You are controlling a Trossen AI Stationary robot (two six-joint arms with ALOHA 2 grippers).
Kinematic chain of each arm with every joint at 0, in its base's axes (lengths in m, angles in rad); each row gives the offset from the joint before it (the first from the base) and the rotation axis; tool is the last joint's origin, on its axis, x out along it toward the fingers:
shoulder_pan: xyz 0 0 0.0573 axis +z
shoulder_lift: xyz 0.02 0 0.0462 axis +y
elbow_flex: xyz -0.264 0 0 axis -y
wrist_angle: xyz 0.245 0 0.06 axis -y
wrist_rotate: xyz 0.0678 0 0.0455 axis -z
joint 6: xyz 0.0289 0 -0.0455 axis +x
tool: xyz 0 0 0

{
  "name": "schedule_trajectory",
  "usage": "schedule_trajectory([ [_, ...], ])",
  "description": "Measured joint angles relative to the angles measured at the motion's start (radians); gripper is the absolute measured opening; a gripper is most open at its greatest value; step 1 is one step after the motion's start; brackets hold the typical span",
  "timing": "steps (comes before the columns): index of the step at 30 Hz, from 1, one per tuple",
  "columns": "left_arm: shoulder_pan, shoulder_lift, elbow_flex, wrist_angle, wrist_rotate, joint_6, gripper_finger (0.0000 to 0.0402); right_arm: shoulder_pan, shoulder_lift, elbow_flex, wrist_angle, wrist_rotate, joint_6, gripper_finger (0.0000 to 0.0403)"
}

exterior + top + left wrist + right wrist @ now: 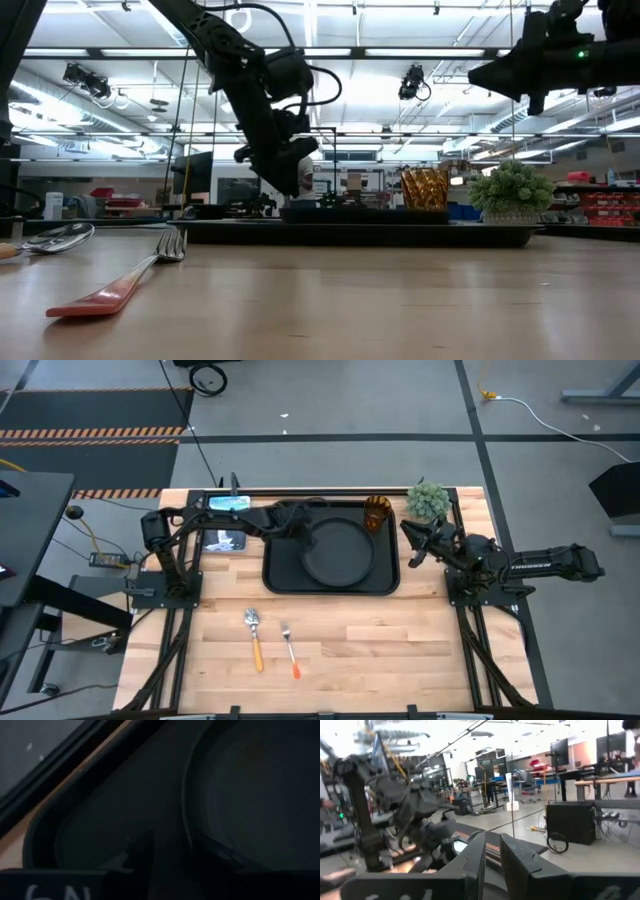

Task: Pick and place plate/cup/fork/spoon on tray
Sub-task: Put the black plate on the black serving tray below the orange cup

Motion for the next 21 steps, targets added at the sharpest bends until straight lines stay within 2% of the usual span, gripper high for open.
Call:
schedule_trajectory([
  [4, -0.021, 0.000, 0.000, 0.001, 0.000, 0.055, 0.0144, 0.000, 0.000, 0.000, 0.051, 0.000, 0.048, 0.0064],
  [11, -0.036, 0.000, 0.000, -0.007, 0.000, 0.060, 0.0144, 0.000, 0.000, 0.000, 0.110, -0.001, 0.068, 0.0064],
  [21, -0.041, -0.021, 0.000, -0.115, 0.004, 0.062, 0.0144, 0.002, 0.000, 0.000, 0.143, -0.019, 0.051, 0.0064],
])
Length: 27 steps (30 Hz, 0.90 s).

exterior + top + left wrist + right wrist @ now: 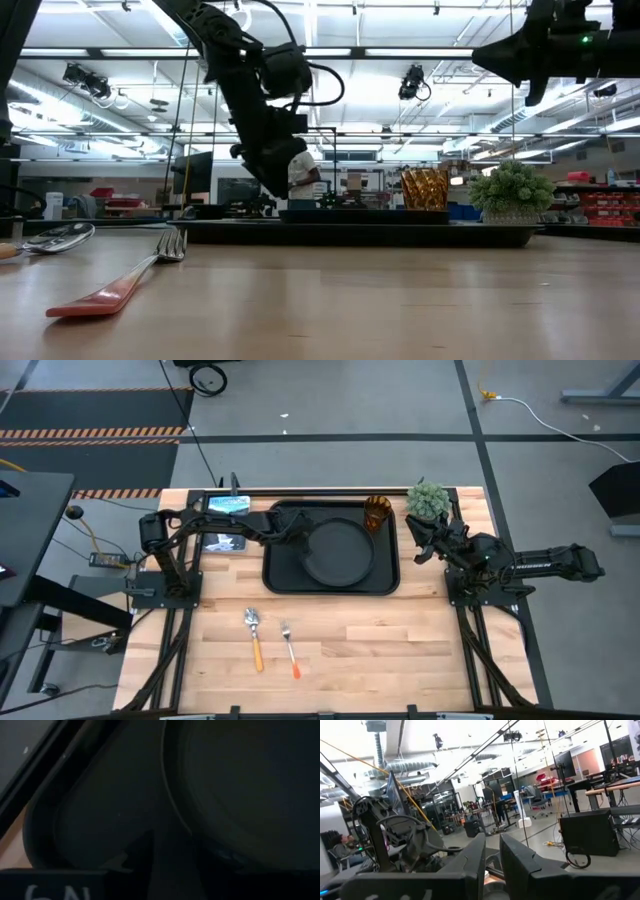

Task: Pick and place plate/cup/fork/spoon on tray
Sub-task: Put the black plate on the black serving tray below the orange cup

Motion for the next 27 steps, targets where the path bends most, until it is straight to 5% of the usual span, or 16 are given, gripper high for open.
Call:
schedule_trajectory([
  [17, -0.012, -0.155, 0.000, -0.101, 0.020, 0.042, 0.0144, 0.005, 0.000, 0.000, -0.022, -0.026, 0.019, 0.0064],
  [27, 0.020, -0.045, 0.000, -0.111, 0.019, 0.044, 0.0144, 0.042, 0.011, 0.000, -0.025, -0.079, -0.009, 0.0064],
])
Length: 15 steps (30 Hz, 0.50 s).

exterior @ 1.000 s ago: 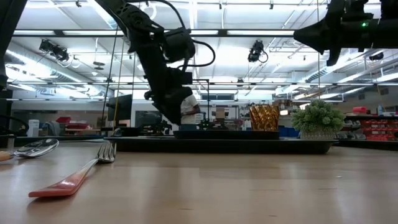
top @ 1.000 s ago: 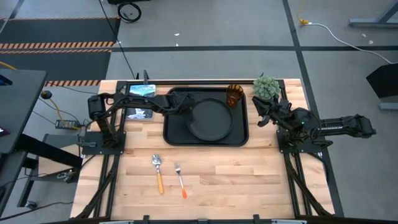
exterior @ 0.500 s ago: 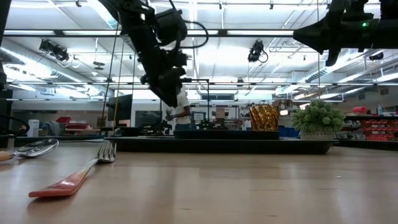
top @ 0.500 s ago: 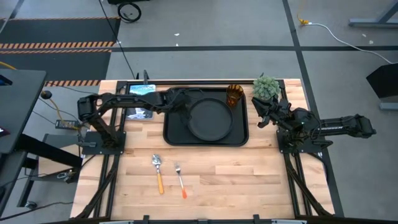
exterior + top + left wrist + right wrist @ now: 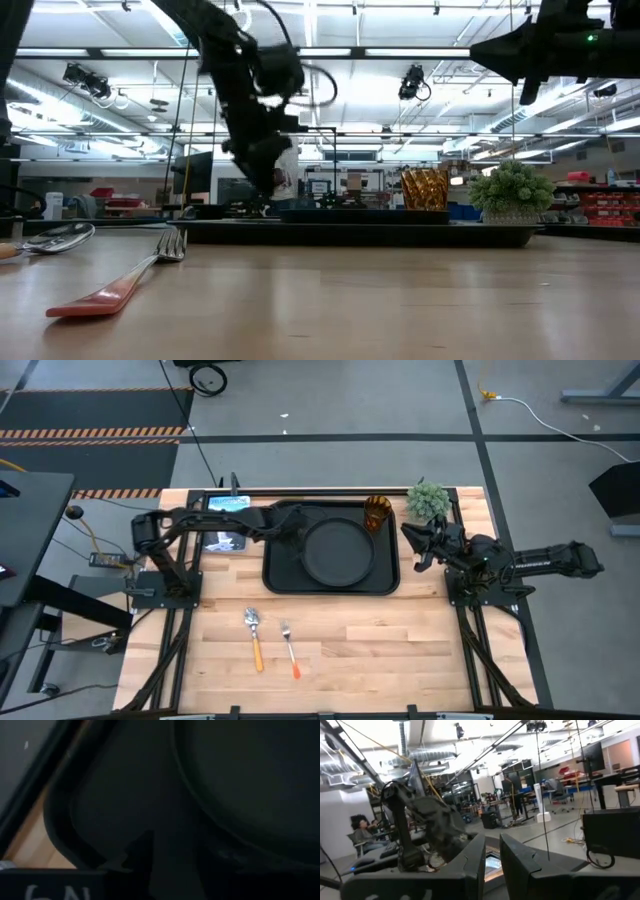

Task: Pick and place plate/cup/fork/spoon on tray
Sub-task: Put the black plate on the black serving tray below the orange cup

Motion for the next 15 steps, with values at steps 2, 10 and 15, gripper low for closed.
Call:
schedule_trajectory([
  [2, 0.013, 0.043, 0.000, 0.014, 0.000, -0.006, 0.0144, 0.005, 0.007, 0.000, 0.002, 0.000, -0.004, 0.0064],
  [10, 0.039, 0.154, 0.000, 0.069, 0.119, -0.033, 0.0144, 0.013, 0.023, 0.000, 0.017, -0.001, -0.013, 0.0064],
  [15, 0.008, 0.175, 0.000, 0.131, 0.180, -0.037, 0.0144, 0.013, 0.023, 0.000, 0.033, -0.006, -0.010, 0.0064],
])
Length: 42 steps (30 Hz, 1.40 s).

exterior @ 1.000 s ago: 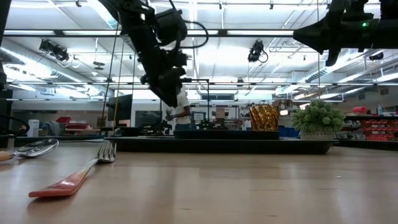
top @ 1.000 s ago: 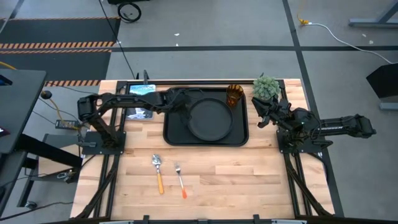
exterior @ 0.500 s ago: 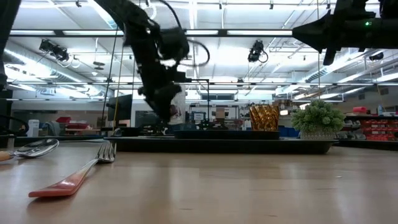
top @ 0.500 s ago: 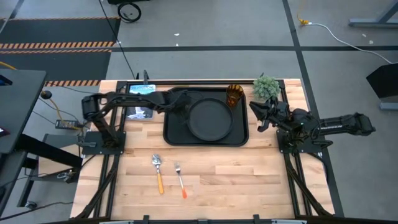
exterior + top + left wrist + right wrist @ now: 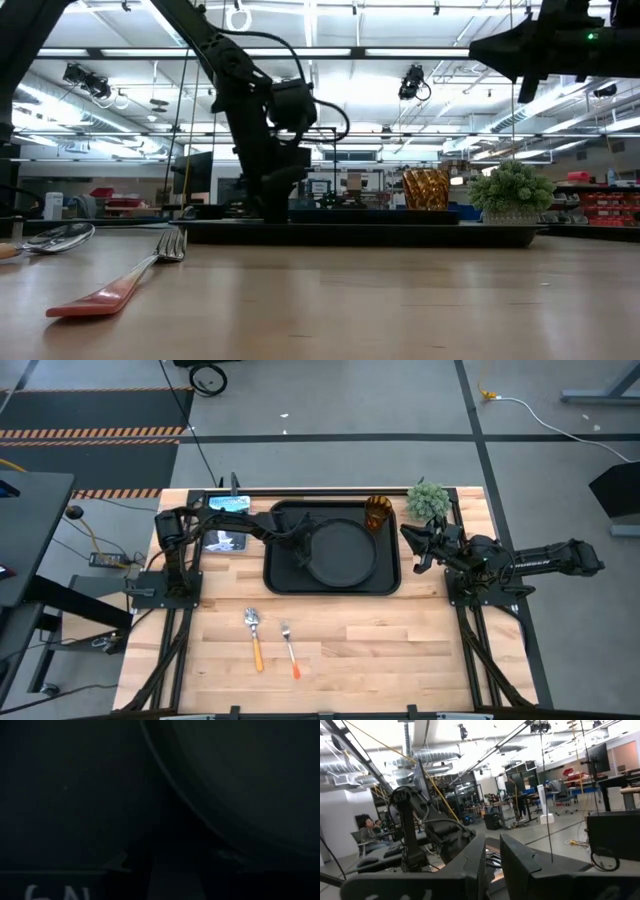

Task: Pick and place plate/cup/fork/spoon on tray
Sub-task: Put the black plate on the black serving tray below the orange cup, then put the orange fork on the black serving tray to the left of the black plate

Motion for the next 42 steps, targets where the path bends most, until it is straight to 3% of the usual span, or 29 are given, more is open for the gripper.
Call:
schedule_trajectory([
  [14, -0.092, 0.001, 0.000, 0.133, 0.030, -0.048, 0.0144, 0.000, 0.000, 0.000, 0.009, -0.081, 0.019, 0.0064],
  [19, -0.105, -0.023, -0.001, 0.094, 0.029, -0.084, 0.0144, 0.000, 0.000, 0.000, 0.009, -0.130, 0.019, 0.0064],
  [23, -0.127, -0.106, 0.000, 0.014, 0.013, -0.225, 0.0144, 0.000, 0.003, 0.000, 0.007, -0.145, -0.007, 0.0064],
  [28, -0.238, -0.178, 0.000, -0.035, -0.140, -0.441, 0.0144, 0.000, 0.015, 0.000, 0.007, -0.146, -0.049, 0.0064],
  [42, -0.519, -0.174, 0.000, 0.137, -0.296, -0.847, 0.0144, 0.000, 0.066, 0.000, -0.001, -0.291, -0.079, 0.0064],
])
